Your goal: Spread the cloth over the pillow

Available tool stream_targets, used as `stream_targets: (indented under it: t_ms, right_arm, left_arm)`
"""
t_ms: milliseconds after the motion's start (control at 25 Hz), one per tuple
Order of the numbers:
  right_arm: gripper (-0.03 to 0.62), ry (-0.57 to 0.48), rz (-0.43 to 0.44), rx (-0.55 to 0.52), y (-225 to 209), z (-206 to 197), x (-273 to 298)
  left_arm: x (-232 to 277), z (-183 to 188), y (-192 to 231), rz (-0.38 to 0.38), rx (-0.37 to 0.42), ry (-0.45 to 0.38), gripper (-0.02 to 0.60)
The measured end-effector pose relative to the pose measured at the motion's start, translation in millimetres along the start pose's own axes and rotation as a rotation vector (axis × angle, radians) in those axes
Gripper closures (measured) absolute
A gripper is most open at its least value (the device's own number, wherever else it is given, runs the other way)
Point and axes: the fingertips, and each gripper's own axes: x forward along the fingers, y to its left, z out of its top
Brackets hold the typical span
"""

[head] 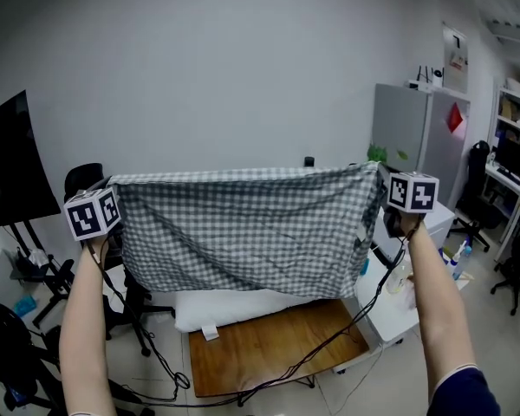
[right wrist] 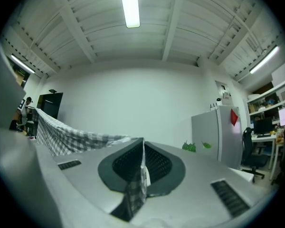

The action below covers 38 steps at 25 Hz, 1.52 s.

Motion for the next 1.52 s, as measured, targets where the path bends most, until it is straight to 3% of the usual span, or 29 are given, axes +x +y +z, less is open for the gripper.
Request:
stream_targets:
  t_ms: [600,840,1080,1520]
  right_arm:
    - [0.574,0.012,-0.057,-0.011,-4.6,8.6,111.6]
    - [0.572,0.007,-0.059,-0.006,9.3,8.5,154.8]
    - [0.574,0.015,-0.029,0.002,-2.4,7.9,223.7]
    - [0.574,0.07,0.035,0.001,-12.4,-30.7,345.2]
  left_arm:
    - [95.2,-12.8,4.7,-0.051,-0.021,0.001,0.571]
    - [136.7,-15.1,23.7,-0.034,-0.063,0.006,0.571]
    - [178.6,-20.6,17.2,0.004,-0.05,0.027,0.571]
    - [251.0,-47.1,11.3,0.08,-0.051,0.056,0.571]
